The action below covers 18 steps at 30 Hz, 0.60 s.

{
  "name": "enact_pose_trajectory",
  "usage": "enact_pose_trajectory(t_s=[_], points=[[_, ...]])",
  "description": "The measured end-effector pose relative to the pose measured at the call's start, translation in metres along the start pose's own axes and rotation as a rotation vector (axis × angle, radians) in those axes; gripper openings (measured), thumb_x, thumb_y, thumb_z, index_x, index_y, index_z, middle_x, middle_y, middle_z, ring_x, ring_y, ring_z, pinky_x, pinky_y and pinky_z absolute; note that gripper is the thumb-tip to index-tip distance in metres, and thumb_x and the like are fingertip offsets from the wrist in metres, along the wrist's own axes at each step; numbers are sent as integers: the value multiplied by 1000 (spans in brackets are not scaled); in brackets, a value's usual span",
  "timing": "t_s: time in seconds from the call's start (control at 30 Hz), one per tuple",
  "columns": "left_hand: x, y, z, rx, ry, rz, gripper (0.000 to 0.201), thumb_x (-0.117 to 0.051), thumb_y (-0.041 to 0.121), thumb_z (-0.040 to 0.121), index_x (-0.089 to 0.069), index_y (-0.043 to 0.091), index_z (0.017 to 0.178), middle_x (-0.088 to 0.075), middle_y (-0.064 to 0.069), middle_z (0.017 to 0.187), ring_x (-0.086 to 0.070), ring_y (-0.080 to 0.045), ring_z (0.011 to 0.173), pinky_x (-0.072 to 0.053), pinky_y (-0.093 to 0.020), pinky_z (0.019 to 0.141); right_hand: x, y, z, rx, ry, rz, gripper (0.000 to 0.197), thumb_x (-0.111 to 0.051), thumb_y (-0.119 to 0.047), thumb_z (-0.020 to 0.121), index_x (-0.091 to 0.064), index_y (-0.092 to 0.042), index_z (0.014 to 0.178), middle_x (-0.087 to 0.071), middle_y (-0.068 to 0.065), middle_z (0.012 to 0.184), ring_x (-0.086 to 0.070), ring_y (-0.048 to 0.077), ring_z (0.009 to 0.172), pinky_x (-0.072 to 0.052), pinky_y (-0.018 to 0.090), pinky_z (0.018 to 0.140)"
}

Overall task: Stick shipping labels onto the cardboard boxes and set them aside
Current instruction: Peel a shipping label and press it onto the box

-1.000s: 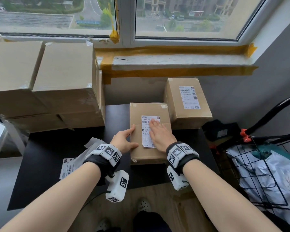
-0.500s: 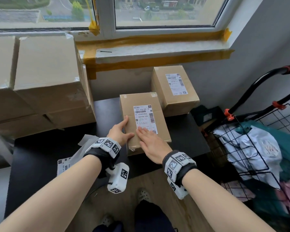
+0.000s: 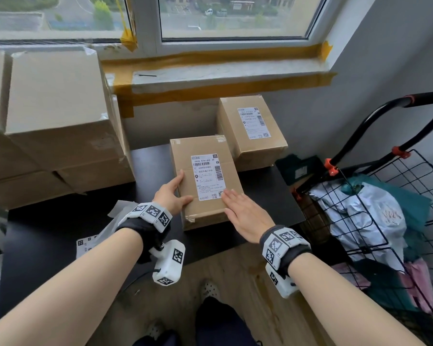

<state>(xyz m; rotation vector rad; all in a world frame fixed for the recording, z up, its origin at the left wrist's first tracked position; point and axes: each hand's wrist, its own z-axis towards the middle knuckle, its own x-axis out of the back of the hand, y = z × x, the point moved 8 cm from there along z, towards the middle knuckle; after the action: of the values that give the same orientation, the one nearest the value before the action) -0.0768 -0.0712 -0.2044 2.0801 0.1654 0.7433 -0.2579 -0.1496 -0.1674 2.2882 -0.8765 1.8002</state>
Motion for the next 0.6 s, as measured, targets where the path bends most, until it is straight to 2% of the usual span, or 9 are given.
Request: enact_pose_trajectory(t_s=[0.13,0.6], points=[[1,-1,0,3,-4,2,85,-74,22,77,-25,39,144,-46,7,144,-50,-20,125,-48,-48,97,7,3,17,-2,-23,3,52,-21,-33,103,-9,-14,150,-7,-1,159,-4,9,147,4,20,115],[1,-3,-1,11,22,-26,83,-72,17,80,-25,38,144,-45,6,144,-50,-19,125,-48,-49,98,31,0,103,-19,-123,-2,56,-19,-31,102,-2,-6,149,3,8,159,1,17,147,0,29,119]])
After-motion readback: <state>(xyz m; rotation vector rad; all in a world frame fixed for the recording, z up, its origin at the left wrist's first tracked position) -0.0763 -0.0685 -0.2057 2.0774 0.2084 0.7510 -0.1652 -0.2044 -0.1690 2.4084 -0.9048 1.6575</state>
